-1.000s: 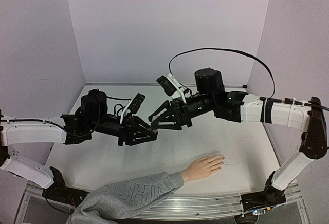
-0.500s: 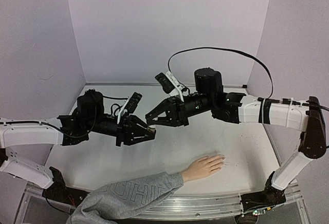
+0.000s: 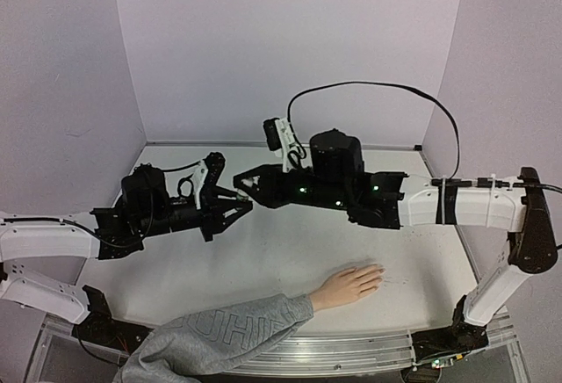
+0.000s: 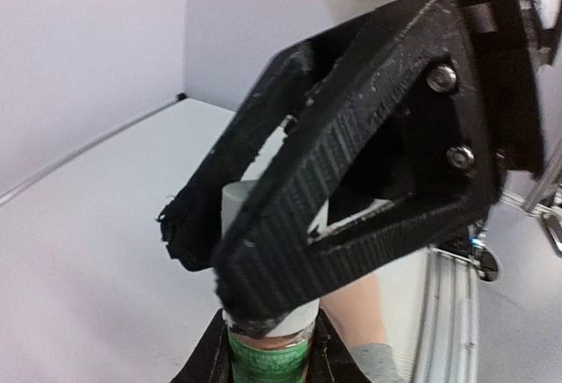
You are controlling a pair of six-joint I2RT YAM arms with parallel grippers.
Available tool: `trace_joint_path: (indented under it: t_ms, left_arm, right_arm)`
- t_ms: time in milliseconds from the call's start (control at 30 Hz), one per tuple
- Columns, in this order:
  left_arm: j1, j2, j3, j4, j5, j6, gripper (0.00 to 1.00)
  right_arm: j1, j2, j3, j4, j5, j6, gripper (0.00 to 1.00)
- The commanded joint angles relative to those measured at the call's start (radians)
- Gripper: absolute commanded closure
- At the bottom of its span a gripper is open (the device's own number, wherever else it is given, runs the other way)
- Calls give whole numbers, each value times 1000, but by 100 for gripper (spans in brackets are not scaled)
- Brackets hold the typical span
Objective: Paint the nails
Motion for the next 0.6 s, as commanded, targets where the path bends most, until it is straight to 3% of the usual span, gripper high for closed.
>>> trace_joint_path:
  t_ms: [0,100,300,367,500,567]
  left_arm:
    - [10,53,55,326,-293,122,100]
    - [1,103,91,330,-310,179,100]
    - [-18,111,45,329,-307,182,100]
    - [-19,107,16,326,-322,145,100]
    - [-17,99,-1,227,-376,51,100]
    - [-16,94,15,141,-387,11,100]
  right_arm:
    - [199,130,177,-345,599,264,100]
    - [246,223,321,-466,659,305,100]
    - [235,185,330,-462,636,266,100]
    - [209,168,329,-461,586,233,90]
    - [122,72,244,-441,457,165,57]
    - [104,5,184,-406,430,88,35]
